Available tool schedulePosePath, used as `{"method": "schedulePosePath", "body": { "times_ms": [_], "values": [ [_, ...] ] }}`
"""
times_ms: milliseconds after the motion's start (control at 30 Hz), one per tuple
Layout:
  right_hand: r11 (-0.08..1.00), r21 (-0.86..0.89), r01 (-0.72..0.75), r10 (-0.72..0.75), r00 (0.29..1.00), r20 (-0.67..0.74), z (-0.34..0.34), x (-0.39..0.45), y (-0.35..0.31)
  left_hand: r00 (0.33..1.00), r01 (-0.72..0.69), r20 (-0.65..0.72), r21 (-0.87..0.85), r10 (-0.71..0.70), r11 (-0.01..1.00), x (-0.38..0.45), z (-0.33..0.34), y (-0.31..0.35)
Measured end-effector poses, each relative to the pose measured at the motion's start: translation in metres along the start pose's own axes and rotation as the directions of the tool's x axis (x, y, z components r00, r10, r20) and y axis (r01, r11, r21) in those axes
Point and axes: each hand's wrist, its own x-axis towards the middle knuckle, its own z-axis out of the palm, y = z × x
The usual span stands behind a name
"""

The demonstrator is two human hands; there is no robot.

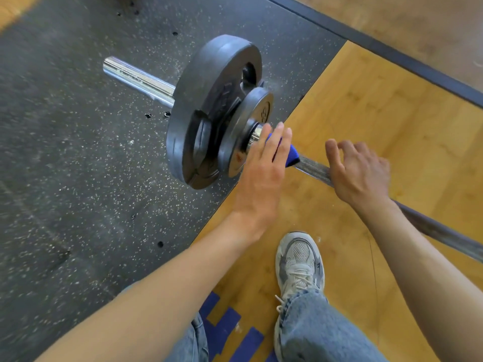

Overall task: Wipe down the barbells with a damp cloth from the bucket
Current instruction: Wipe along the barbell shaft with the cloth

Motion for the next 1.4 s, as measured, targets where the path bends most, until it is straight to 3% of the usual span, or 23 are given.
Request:
{"method": "schedulePosePath", "body": {
  "times_ms": [100, 200, 367, 600, 667, 733, 800, 933, 1100, 1267, 1400],
  "values": [
    [0.998, 0.053, 0.040, -0.042, 0.998, 0.044, 0.006, 0.007, -0.028, 1.000, -0.002, -0.020, 0.140, 0.005, 0.990, 0.009, -0.013, -0.006],
    [0.998, 0.042, 0.035, -0.037, 0.999, 0.037, 0.011, 0.003, -0.034, 0.980, -0.014, 0.193, 0.287, -0.044, 0.958, 0.018, -0.003, -0.010],
    [0.999, 0.022, 0.037, -0.037, 0.999, -0.028, 0.012, 0.005, -0.032, 0.958, -0.003, 0.277, 0.259, -0.071, 0.966, 0.074, -0.005, -0.001],
    [0.999, 0.035, 0.024, -0.023, 0.998, -0.054, 0.012, 0.013, -0.029, 0.998, 0.060, 0.015, 0.142, -0.063, 0.988, 0.015, 0.004, -0.016],
    [0.999, 0.036, 0.020, -0.018, 0.998, -0.057, 0.012, 0.015, -0.029, 0.990, 0.108, 0.087, 0.074, -0.114, 0.991, 0.044, -0.004, -0.006],
    [0.999, 0.038, 0.003, 0.000, 0.998, -0.069, 0.011, 0.017, -0.029, 0.973, 0.113, 0.185, 0.141, -0.139, 0.984, 0.065, -0.009, 0.003],
    [0.999, 0.041, -0.010, 0.013, 0.997, -0.070, 0.010, 0.020, -0.029, 0.989, 0.049, 0.130, 0.160, -0.071, 0.986, 0.057, -0.003, -0.005],
    [0.999, 0.032, 0.000, 0.000, 1.000, -0.017, 0.009, 0.022, -0.027, 0.996, 0.079, 0.019, 0.129, -0.082, 0.989, 0.019, 0.006, -0.016],
    [0.999, 0.031, -0.020, 0.019, 1.000, 0.022, 0.010, 0.018, -0.027, 0.980, 0.112, 0.157, 0.089, -0.125, 0.990, 0.066, -0.003, 0.002],
    [1.000, 0.011, -0.004, 0.003, 0.999, 0.054, 0.013, 0.009, -0.028, 0.994, 0.107, 0.016, 0.038, -0.107, 0.994, -0.011, -0.004, -0.018],
    [1.000, 0.007, -0.004, 0.003, 0.997, 0.081, 0.015, -0.005, -0.032, 0.990, 0.141, 0.035, -0.044, -0.139, 0.989, -0.002, -0.008, -0.009]
  ]
}}
